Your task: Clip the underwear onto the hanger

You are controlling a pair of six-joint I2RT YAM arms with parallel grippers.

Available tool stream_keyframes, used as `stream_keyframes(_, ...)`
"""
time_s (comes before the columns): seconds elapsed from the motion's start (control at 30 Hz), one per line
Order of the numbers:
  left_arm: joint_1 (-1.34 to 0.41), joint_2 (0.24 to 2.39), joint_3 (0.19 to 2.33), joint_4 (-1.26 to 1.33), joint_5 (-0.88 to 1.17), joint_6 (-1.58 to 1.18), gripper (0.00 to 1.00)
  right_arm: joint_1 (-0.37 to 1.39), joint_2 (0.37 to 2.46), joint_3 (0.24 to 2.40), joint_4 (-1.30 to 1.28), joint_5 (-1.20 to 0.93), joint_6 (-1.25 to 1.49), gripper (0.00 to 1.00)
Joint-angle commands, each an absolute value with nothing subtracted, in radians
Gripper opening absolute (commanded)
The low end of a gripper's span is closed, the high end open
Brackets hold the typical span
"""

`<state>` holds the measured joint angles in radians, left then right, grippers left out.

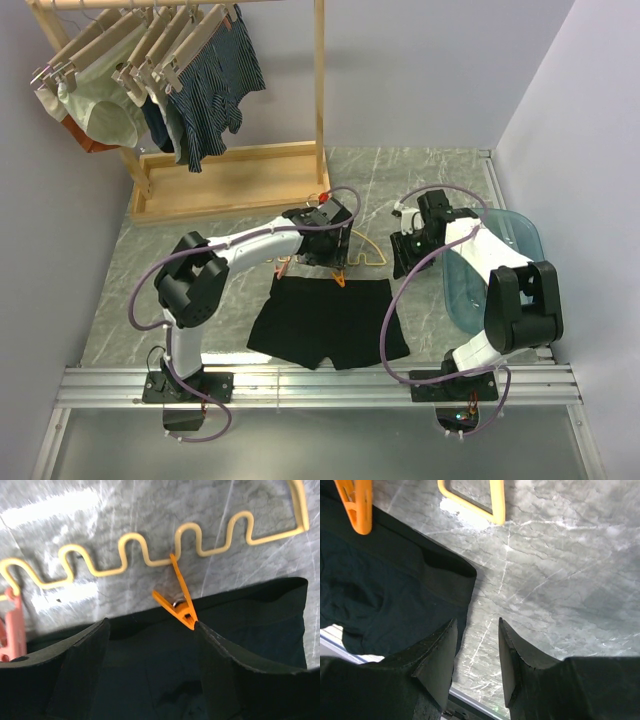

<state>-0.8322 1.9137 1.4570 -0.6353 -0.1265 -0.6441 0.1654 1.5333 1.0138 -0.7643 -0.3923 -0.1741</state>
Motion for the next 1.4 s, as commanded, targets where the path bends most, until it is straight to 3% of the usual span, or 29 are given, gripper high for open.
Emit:
stream_keyframes(0.0, -0.848, 1.924, 1.482, -0.672, -0.107, -0.707, 0.74, 0.149, 1.502, 1.003, -0.762, -0.388, -0.196, 0.46)
stream_keyframes(0.77, -0.862, 2.098, 1.647, -0.730, -0.084, -0.762, 0.74, 0.143, 1.525, 1.011, -0.772, -0.456, -0.239, 0.46)
stream_keyframes(1.37, -0.851, 2.169, 1.689, -0.750, -0.081, -0.766, 0.62, 0.140, 1.531, 1.008, -0.792, -0.466, -0.270, 0.46)
